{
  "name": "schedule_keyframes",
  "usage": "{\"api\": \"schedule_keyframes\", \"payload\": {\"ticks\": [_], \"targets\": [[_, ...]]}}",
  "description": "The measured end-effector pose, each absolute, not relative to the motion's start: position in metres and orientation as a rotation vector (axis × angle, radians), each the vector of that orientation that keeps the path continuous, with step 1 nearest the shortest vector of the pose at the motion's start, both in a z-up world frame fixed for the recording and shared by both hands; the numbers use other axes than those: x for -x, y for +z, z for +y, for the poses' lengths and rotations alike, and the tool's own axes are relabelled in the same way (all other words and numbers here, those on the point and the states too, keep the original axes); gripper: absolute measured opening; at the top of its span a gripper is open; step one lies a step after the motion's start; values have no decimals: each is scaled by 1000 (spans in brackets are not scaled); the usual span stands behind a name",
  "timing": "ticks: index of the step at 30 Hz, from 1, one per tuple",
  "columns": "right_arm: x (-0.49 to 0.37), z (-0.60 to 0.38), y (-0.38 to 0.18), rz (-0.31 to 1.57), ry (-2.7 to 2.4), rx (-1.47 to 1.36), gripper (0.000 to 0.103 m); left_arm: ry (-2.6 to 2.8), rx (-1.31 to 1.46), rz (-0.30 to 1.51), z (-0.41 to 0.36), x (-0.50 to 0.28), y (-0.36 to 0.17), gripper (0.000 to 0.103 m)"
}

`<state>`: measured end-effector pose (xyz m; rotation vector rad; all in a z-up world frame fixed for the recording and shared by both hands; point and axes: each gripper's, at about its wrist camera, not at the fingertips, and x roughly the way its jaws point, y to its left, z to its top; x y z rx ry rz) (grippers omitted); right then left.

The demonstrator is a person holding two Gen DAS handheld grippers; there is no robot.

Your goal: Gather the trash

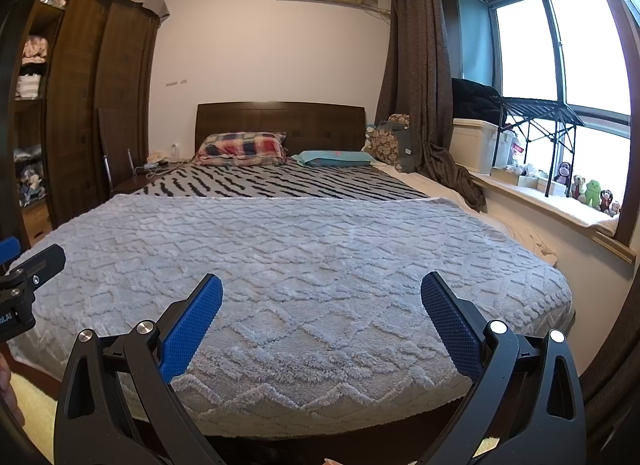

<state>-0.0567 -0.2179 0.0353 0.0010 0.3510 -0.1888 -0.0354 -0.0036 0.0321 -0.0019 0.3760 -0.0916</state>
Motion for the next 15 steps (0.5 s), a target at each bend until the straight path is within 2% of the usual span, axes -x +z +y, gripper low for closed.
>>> {"api": "schedule_keyframes", "payload": {"ticks": [15], "targets": [[57, -218, 35, 351, -189, -1, 100, -74, 15, 375, -1, 35, 34, 95]]}}
